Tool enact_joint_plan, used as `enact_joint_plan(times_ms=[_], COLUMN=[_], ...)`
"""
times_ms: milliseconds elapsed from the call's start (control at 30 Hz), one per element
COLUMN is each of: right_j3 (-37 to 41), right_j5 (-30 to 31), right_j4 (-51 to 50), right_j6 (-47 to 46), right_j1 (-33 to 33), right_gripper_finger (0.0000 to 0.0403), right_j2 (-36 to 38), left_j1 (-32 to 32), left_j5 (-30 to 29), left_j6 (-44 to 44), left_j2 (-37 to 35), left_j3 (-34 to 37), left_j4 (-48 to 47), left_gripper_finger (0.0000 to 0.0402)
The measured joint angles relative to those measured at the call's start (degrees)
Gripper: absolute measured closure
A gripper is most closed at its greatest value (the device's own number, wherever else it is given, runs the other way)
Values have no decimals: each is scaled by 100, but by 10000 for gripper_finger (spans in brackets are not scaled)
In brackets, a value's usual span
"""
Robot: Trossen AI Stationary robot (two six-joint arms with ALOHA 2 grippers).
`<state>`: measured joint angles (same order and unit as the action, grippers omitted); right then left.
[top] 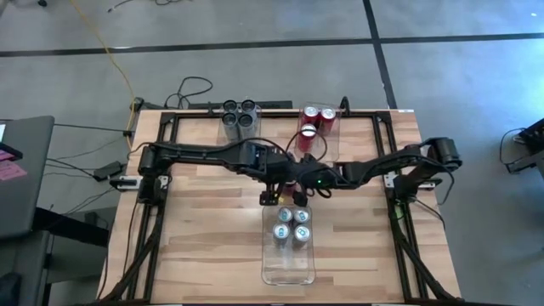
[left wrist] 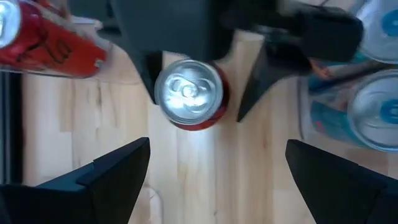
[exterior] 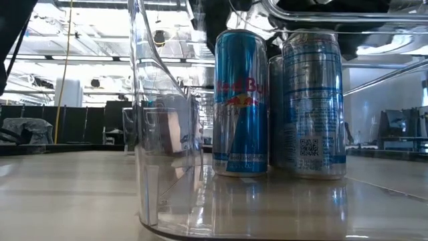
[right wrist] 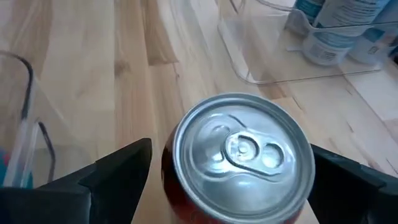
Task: Sort soda cans
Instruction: Put the red soda can into the right transparent bin
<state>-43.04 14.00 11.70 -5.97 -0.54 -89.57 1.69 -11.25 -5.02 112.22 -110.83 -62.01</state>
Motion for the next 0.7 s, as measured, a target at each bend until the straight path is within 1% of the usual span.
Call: enact_joint_plan(times_ms=[100,167,233,367,567,700], right_j3=[-136,-194,-225,-226,-223,-223], right_j5=[-11,-17,-15,-19,-20,-43], right_j4=[-141,-250,-347,-579,-954,-1311], right_j6=[3,1,-63,-108,-107,-10], right_j1=[0,26,35,83,164,175], right_gripper_finger=[10,24,47,112,116,116], right_j2=[-85,-87,-59,103,579,1191], left_j1=[-8,-6,-2,-4,-4,10], left_j5=[-93,-137,-239,-375,-937,-1404], left_j6=[42,63,136,242,474,732], left_j2=[-48,-88,-158,-472,-1213,-1769], left_j3=[7,7,9,9,9,1], left_j4=[-69,-75,-157,-66,-4,-25], left_gripper_finger=[30,30,30,30,31,31])
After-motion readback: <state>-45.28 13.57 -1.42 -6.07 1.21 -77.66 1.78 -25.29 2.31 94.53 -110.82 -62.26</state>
